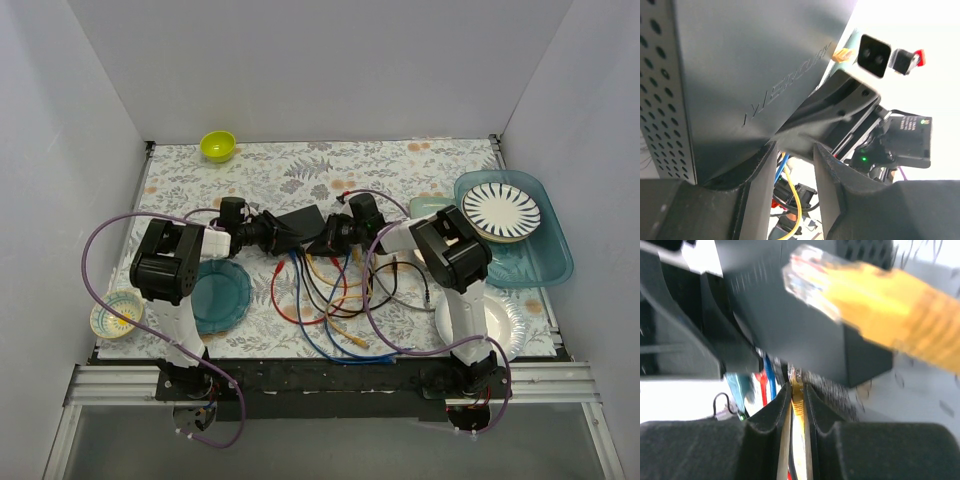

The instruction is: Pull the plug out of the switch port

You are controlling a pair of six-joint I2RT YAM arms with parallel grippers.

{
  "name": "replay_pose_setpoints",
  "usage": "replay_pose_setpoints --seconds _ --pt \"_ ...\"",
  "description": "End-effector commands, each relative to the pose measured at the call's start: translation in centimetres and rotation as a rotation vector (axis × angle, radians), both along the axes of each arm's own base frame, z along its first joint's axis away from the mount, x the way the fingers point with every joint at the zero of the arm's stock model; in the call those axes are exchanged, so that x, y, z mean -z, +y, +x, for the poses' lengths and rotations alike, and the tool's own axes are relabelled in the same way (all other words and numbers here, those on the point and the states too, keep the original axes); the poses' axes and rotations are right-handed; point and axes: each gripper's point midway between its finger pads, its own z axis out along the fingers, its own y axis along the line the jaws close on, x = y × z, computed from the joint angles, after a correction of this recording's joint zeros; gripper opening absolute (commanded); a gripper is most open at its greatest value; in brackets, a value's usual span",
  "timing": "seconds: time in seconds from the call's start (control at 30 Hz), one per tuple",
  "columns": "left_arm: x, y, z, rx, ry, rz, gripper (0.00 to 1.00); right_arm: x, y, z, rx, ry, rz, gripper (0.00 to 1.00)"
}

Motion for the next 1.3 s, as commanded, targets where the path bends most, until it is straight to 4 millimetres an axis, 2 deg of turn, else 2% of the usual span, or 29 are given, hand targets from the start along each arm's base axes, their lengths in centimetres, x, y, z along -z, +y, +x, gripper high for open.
replay_pose_setpoints --seconds 0.0,0.07,0.17,0.2,0.23,0.27,0.3,0.33,0.43,0.47,0.57,0.6,0.67,0.7,0.73,0.8,0.83,0.87,0.93,0.97,1.03,1.07,1.17,1.27 --pt "3.2 0.4 -0.1 -0.026 0.084 0.085 0.35 3.0 -2.5 -3.5 -0.062 0.059 -0.104 0.01" --pt "3.0 0.5 0.1 -0.031 0.079 0.085 0.35 3.3 -3.3 -3.9 -0.049 0.067 -0.12 0.01" --pt "2.0 0.6 0.5 -0.044 0.042 0.076 0.35 2.6 -5.1 -3.1 0.029 0.049 -0.145 0.01" --pt "1.7 0.7 0.6 -0.049 0.034 0.072 0.35 1.0 -5.7 -2.3 0.063 0.013 -0.144 0.01" --pt "1.2 0.9 0.9 -0.056 0.02 0.066 0.35 1.1 -7.5 -1.1 0.134 -0.001 -0.188 0.01" --pt "0.3 0.9 1.1 -0.059 -0.004 0.057 0.35 0.1 -8.4 -0.5 0.153 -0.036 -0.21 0.01" --pt "-0.2 1.0 1.2 -0.06 -0.015 0.052 0.35 0.0 -9.3 0.0 0.173 -0.045 -0.237 0.01" --pt "-0.6 1.2 1.5 -0.067 -0.029 0.047 0.35 0.5 -11.1 0.4 0.208 -0.027 -0.299 0.01" --pt "-2.0 1.3 1.8 -0.064 -0.067 0.021 0.35 -1.1 -11.6 2.0 0.186 -0.103 -0.297 0.01" --pt "-2.6 1.2 1.9 -0.06 -0.097 0.002 0.36 -1.9 -11.1 2.3 0.171 -0.127 -0.272 0.15" --pt "-4.8 1.0 2.1 -0.064 -0.168 -0.053 0.37 -5.3 -8.5 3.3 0.143 -0.223 -0.178 0.41" --pt "-5.4 0.8 2.1 -0.063 -0.174 -0.071 0.37 -6.8 -7.5 3.9 0.134 -0.26 -0.154 0.43" --pt "-6.7 0.6 2.4 -0.059 -0.223 -0.1 0.38 -8.0 -5.4 3.6 0.091 -0.287 -0.13 0.46" --pt "-7.2 0.5 2.4 -0.058 -0.226 -0.118 0.38 -9.4 -4.4 4.1 0.082 -0.318 -0.105 0.47" --pt "-7.6 0.5 2.5 -0.059 -0.237 -0.125 0.38 -9.8 -3.3 3.7 0.056 -0.324 -0.088 0.47" --pt "-7.9 0.6 2.7 -0.068 -0.248 -0.125 0.38 -9.1 -2.0 3.5 0.019 -0.301 -0.086 0.48" --pt "-7.8 0.7 2.9 -0.075 -0.243 -0.119 0.38 -9.5 -1.0 3.4 -0.008 -0.302 -0.072 0.48" --pt "-7.5 0.7 2.9 -0.077 -0.231 -0.114 0.38 -8.2 -0.6 3.3 -0.022 -0.276 -0.082 0.48" --pt "-7.1 0.9 3.2 -0.086 -0.229 -0.097 0.38 -7.6 0.4 2.8 -0.052 -0.247 -0.074 0.48" --pt "-5.9 0.9 3.0 -0.087 -0.181 -0.074 0.38 -6.3 0.6 2.6 -0.058 -0.217 -0.081 0.48" --pt "-5.0 1.3 3.9 -0.108 -0.16 -0.019 0.38 -5.4 1.0 2.3 -0.071 -0.189 -0.085 0.48" --pt "-3.3 1.7 3.4 -0.101 -0.101 0.039 0.38 -4.7 1.2 2.0 -0.081 -0.173 -0.089 0.48" --pt "-0.9 2.6 3.4 -0.115 -0.03 0.137 0.37 -3.9 1.3 1.9 -0.079 -0.152 -0.101 0.48" --pt "0.4 3.1 3.0 -0.13 0.018 0.171 0.37 -3.2 1.2 1.8 -0.073 -0.137 -0.11 0.47"
